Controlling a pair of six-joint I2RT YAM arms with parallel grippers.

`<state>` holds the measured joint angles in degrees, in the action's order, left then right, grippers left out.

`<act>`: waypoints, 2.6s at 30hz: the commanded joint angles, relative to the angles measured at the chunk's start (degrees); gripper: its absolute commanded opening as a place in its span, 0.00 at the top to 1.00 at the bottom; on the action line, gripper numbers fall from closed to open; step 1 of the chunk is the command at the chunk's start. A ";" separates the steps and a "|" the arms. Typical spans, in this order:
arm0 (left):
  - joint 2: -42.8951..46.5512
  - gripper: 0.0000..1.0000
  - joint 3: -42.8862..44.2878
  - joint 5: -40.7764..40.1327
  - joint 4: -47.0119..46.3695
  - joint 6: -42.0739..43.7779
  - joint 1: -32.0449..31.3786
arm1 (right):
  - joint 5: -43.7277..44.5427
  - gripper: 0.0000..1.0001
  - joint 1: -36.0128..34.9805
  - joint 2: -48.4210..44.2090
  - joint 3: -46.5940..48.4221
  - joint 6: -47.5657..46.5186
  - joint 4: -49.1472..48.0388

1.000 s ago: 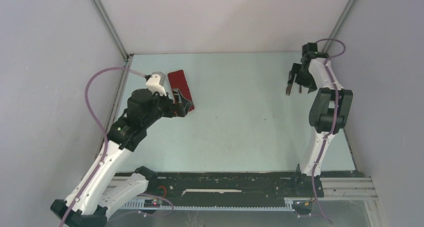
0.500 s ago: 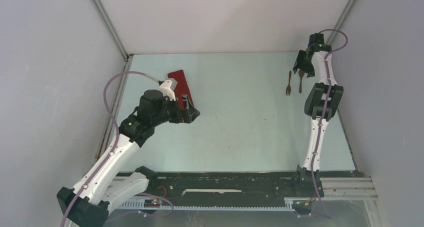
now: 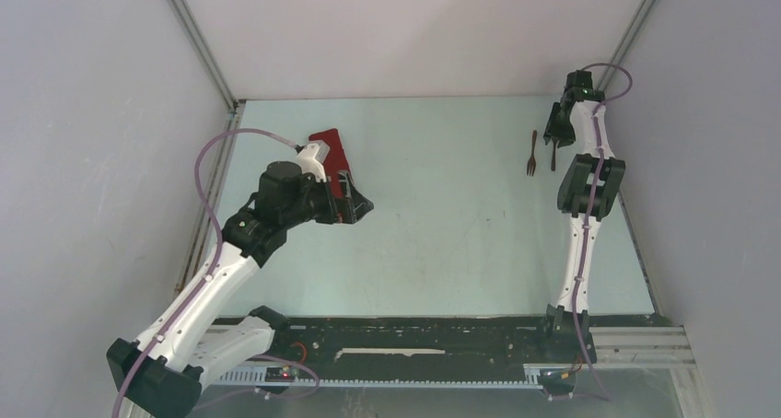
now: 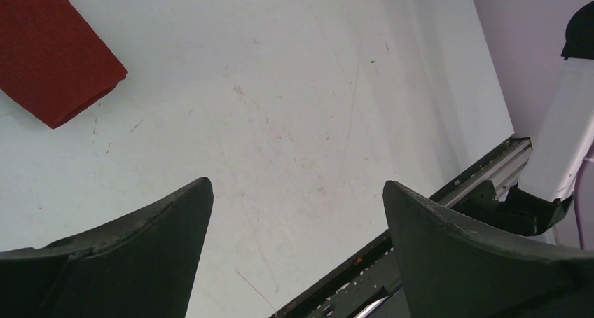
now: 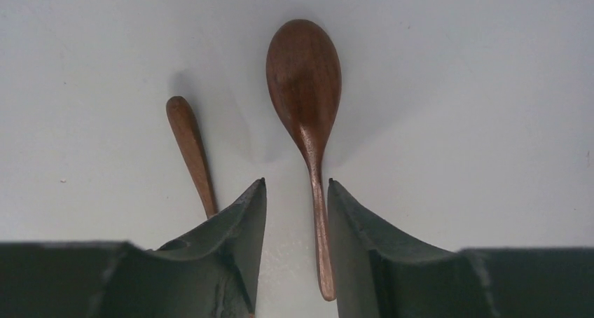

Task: Fold the napkin into a case and place the utensils inside
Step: Pick up the spoon from the corner of the board, then pass from the right arm to the left

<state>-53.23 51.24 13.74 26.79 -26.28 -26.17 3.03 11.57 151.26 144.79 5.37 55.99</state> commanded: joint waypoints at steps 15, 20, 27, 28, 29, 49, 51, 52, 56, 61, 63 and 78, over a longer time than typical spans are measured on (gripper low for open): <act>-0.62 0.00 5.30 3.07 -1.12 -2.37 0.33 | -1.50 1.00 0.78 1.98 2.44 -1.36 5.32; -1.25 0.00 5.44 3.76 -1.65 -3.91 0.33 | -7.35 1.00 1.47 -7.47 -7.97 1.09 0.33; -5.07 0.00 5.55 6.93 -4.55 -9.30 1.22 | -14.88 1.00 3.68 -26.33 -28.91 4.85 -9.92; -6.12 0.00 5.20 8.89 -5.51 -10.56 1.99 | -17.02 1.00 4.36 -29.46 -32.77 5.34 -11.89; -7.11 0.00 4.61 11.74 -6.81 -11.86 2.91 | -21.56 1.00 5.34 -32.64 -37.04 6.16 -14.69; -16.54 0.10 -8.08 15.56 -45.46 -34.03 4.20 | -59.48 1.00 -33.20 -39.59 -84.58 83.35 -140.29; -14.71 0.10 -8.21 12.95 -40.24 -31.69 4.28 | -59.66 1.00 -36.16 -36.83 -82.45 84.09 -140.67; -13.52 0.10 -8.37 11.56 -38.57 -30.82 4.35 | -59.32 1.00 -37.32 -36.03 -82.17 83.84 -140.74; -9.15 0.10 -9.45 7.41 -35.97 -29.88 5.41 | -58.95 1.00 -39.70 -34.05 -81.83 83.69 -141.43; -10.49 0.20 -9.30 10.33 -37.20 -32.44 7.28 | -59.76 1.00 -41.54 -33.94 -81.58 83.38 -141.59; -10.85 0.24 -9.09 10.60 -37.59 -32.69 7.40 | -59.88 1.00 -41.91 -34.00 -81.59 83.44 -141.70; -11.91 0.44 -8.85 12.50 -41.00 -33.22 8.15 | -60.71 1.00 -43.46 -33.91 -81.52 83.05 -141.61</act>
<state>-65.08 41.67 24.91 -11.46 -59.11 -18.55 -57.28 -30.87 117.56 61.58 88.44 -82.54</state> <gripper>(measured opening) 0.546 0.010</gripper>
